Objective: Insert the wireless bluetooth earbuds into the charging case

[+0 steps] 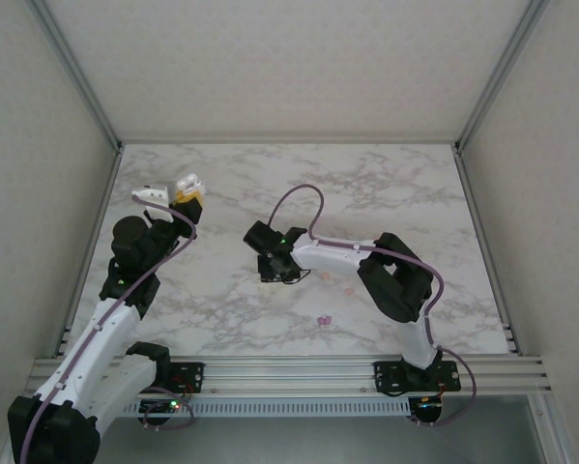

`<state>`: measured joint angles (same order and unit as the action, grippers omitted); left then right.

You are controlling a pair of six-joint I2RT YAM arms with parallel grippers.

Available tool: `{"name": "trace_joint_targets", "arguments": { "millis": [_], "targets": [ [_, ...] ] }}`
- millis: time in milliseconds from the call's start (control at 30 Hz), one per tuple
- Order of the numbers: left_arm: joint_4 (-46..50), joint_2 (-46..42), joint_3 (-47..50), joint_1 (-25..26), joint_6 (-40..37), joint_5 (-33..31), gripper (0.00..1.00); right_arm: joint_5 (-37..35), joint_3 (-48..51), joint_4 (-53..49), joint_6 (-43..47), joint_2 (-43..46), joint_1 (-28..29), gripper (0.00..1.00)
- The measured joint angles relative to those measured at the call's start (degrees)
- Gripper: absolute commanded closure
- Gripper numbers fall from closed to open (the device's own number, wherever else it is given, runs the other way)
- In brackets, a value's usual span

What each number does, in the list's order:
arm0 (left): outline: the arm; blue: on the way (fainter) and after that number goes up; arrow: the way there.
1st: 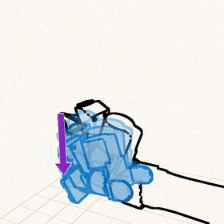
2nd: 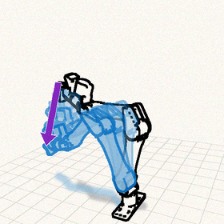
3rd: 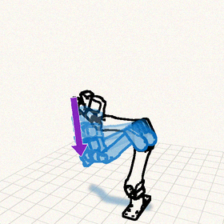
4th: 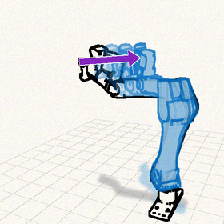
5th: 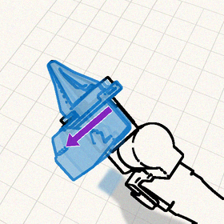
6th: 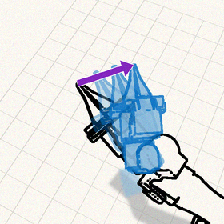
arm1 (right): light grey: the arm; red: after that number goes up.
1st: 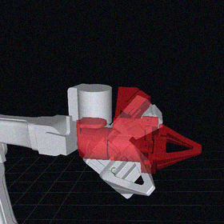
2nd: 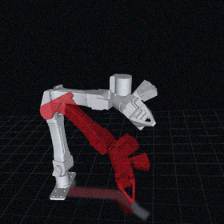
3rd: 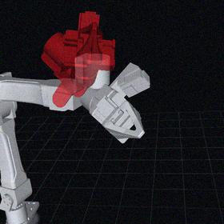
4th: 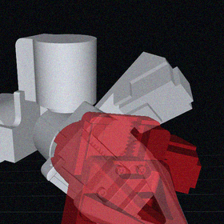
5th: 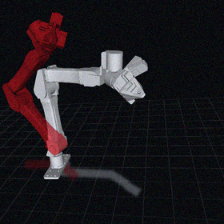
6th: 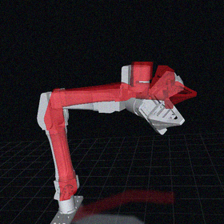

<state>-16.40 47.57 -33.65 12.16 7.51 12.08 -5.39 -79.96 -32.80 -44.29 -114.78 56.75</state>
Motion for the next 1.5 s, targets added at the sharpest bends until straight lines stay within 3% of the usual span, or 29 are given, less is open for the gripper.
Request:
{"name": "trace_joint_targets", "arguments": {
  "millis": [267, 500, 800, 1033, 1333, 1500],
  "targets": [
    [0.0, 0.0, 0.0, 0.0, 0.0, 0.0, 0.87, 1.5, -0.1, -0.6, 7.0, -0.5, 0.0, 0.76],
    [0.5, 0.0, -0.1, 0.0, 0.0, 0.0, 0.86, 1.7, -0.3, -2.6, 18.8, -0.5, -0.3, 0.79],
    [3.3, -1.8, -0.9, 0.0, 0.0, 0.0, 0.86, 4.1, -0.2, -3.3, 44.7, -0.5, -1.1, 0.75],
    [4.6, -4.0, -0.9, 0.0, 0.0, 0.0, 0.86, 6.1, -2.9, -9.4, 63.3, -2.5, -2.8, 0.71],
    [5.2, -4.8, -0.9, 0.0, 0.0, 0.0, 0.86, 8.0, -4.8, -10.6, 66.4, -1.2, -3.3, 0.57],
    [5.1, -4.5, -0.9, 0.0, 0.0, 0.0, 0.86, 6.2, -5.2, -11.3, 54.2, 2.4, -3.4, 0.50]
  ]
}}
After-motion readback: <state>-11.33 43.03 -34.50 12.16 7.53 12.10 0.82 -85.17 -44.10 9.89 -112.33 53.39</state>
